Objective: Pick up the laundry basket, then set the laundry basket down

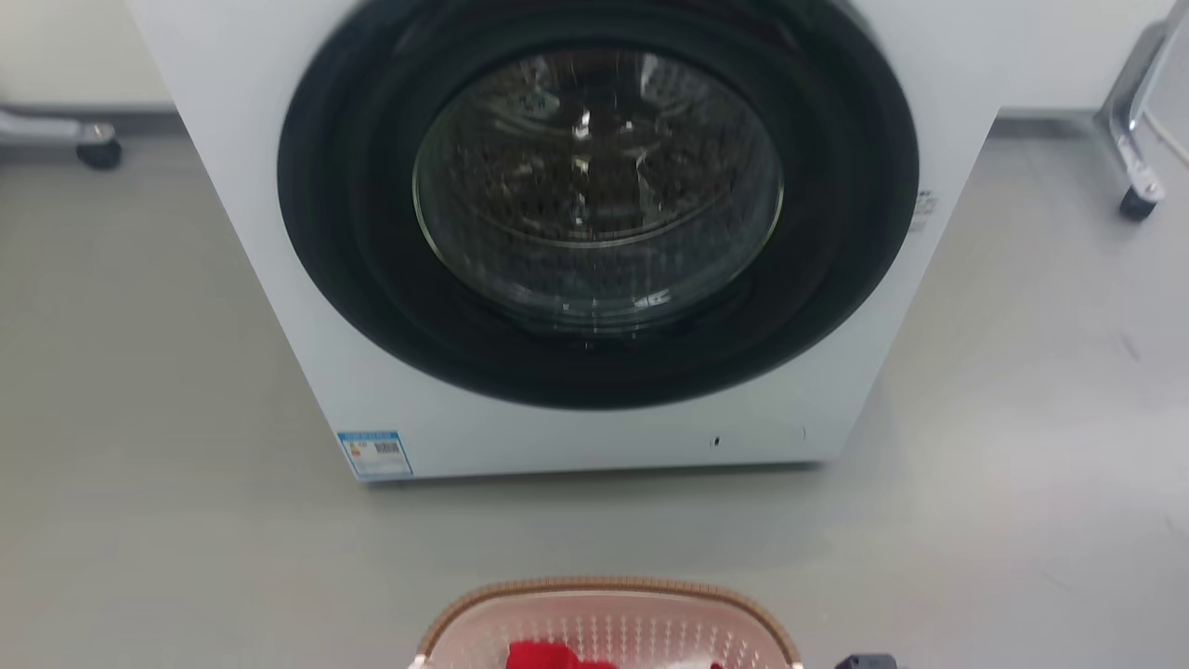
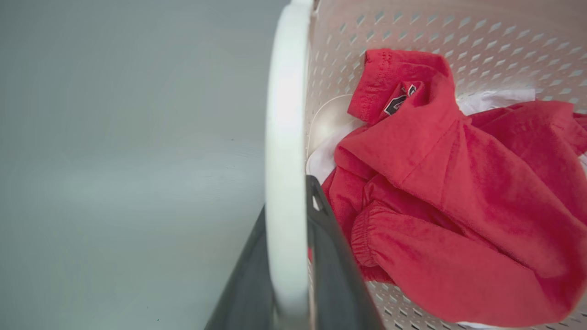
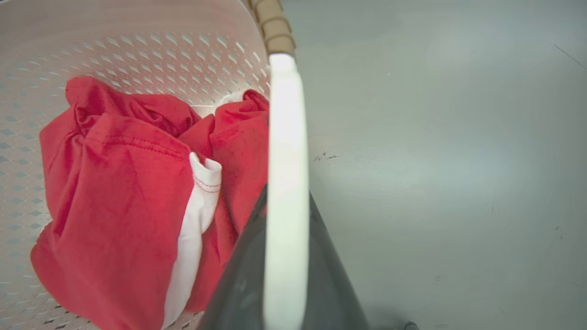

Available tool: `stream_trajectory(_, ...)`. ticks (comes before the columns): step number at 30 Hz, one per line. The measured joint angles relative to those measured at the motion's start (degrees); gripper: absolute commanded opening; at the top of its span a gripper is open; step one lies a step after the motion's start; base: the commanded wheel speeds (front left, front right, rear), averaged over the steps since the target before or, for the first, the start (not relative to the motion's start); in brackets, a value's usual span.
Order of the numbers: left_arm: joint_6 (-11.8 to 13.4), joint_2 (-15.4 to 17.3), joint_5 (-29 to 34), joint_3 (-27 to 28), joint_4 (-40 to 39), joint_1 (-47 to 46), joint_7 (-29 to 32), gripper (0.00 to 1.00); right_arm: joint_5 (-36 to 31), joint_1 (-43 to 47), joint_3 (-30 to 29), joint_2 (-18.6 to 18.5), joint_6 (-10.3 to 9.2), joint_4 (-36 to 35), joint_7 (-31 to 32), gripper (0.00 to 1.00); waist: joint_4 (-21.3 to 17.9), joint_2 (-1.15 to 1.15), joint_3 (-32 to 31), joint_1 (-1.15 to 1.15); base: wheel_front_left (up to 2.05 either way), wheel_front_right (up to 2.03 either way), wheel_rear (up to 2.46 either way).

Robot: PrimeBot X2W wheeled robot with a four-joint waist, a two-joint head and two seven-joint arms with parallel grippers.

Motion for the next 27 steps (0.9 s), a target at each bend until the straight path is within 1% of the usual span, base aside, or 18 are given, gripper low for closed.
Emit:
stream_trajectory(6,0.09,0.12,-1.27,-1.20,-0.04,2.75,1.24,0.00,1.99,2.61,1.72,0.00,-0.07,0.00,1.11,0.00,-0.24,-0.01,-4.86,0.00,0.00,0.00,0.00)
stream_trajectory(12,0.58,0.27,-2.05,-2.16,-0.37,3.58,1.79,0.00,2.92,3.19,2.63,0.00,-0.08,0.18,1.55,0.00,-0.54,0.00,-7.99,0.00,0.00,0.00,0.00)
stream_trajectory(27,1.58,0.35,-3.01,-3.90,-0.94,3.76,3.13,0.00,5.92,3.19,4.63,0.00,-0.08,1.04,2.02,0.00,-0.72,0.01,-8.99,0.01,0.00,0.00,0.00)
